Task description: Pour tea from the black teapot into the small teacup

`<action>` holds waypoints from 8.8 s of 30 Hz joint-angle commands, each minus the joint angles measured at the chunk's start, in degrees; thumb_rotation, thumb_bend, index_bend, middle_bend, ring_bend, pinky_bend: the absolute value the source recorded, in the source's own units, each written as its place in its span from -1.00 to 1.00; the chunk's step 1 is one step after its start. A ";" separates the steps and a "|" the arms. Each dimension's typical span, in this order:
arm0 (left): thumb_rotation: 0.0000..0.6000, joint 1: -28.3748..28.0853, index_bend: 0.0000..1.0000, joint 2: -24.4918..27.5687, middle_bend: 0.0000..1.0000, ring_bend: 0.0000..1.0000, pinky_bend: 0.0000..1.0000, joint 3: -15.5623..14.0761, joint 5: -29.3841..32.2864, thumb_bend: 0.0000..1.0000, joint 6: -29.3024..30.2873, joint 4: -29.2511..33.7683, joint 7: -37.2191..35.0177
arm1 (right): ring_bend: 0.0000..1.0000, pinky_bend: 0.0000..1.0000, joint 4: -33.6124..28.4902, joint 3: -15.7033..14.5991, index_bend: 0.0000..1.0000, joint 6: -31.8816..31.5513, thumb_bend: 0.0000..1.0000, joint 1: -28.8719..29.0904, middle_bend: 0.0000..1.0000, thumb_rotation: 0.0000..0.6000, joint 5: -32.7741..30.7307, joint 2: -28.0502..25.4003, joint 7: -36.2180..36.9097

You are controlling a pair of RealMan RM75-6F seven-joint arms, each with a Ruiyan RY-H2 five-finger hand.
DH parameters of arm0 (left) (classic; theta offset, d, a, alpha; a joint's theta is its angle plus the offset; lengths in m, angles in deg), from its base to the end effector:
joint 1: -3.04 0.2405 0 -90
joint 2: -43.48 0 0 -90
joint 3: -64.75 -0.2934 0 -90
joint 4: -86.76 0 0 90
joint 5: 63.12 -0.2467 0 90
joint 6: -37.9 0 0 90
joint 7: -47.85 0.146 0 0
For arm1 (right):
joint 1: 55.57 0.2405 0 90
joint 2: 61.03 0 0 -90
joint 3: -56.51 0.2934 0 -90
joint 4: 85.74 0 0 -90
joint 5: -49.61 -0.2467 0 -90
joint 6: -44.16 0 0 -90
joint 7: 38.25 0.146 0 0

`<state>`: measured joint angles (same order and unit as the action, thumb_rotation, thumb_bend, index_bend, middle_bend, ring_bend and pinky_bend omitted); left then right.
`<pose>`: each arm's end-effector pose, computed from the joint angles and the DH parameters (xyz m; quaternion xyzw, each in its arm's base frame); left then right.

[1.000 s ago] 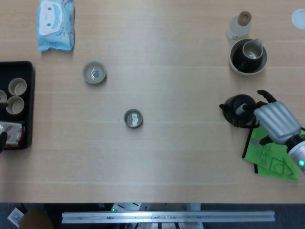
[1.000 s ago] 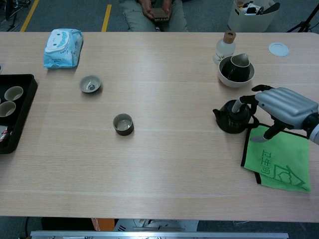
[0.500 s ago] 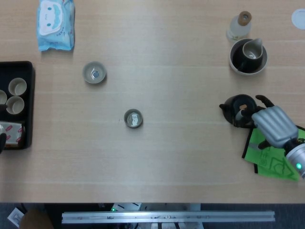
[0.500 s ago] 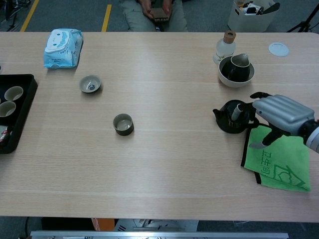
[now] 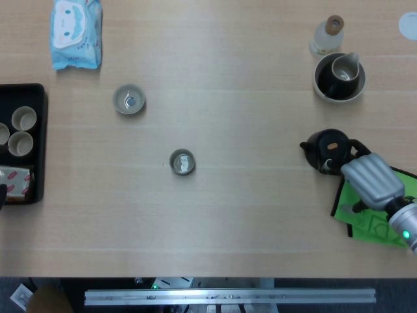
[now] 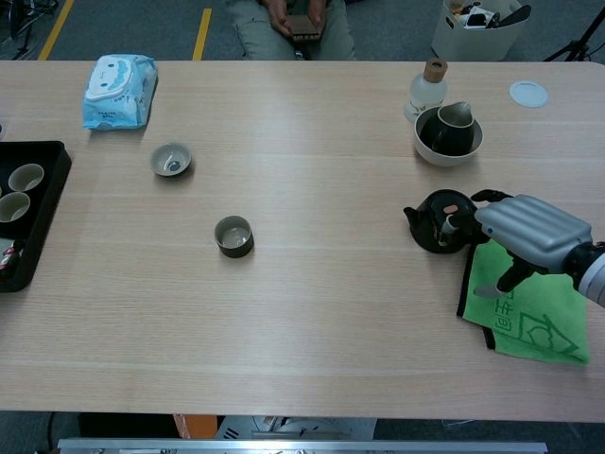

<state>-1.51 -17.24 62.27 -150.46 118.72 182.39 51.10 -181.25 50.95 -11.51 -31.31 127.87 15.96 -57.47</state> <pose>-0.3616 0.1614 0.1341 -0.6419 -0.4128 -0.3223 0.5601 -0.2888 -0.2240 -0.0261 0.7970 -0.4126 0.2381 0.3713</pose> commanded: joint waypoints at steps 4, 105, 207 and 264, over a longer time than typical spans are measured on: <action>1.00 0.10 -0.59 0.02 -0.68 -0.62 -0.67 -0.02 0.02 -0.22 0.07 -0.25 -0.31 | -0.19 -0.81 0.46 -0.22 -0.29 0.77 -0.88 0.12 -0.17 1.00 -0.36 0.74 -0.85; 1.00 -1.28 -0.59 0.87 -0.68 -0.62 -0.67 -0.05 -0.77 -0.22 -1.70 3.36 2.18 | 0.99 -0.60 -4.45 12.13 1.00 -5.05 -0.21 3.68 1.00 0.28 -3.75 -9.69 10.05; 0.72 -29.04 -0.93 -16.17 -0.79 -0.77 -0.69 2.67 28.11 -0.22 -33.42 5.84 16.14 | 0.96 -0.59 -2.10 13.86 1.00 -12.78 -0.41 0.72 0.99 0.74 0.63 -6.25 18.63; 1.00 -35.39 -0.41 -34.18 -0.77 -0.90 -0.78 2.89 30.00 -0.31 -31.10 -8.91 21.41 | 0.96 -0.59 -2.45 14.53 1.00 -13.11 -0.41 0.05 0.99 0.74 0.32 -7.57 20.75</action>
<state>-36.91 -51.38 65.13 -120.50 87.67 173.50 72.55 -183.70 65.48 -24.64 -31.26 128.21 8.39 -36.73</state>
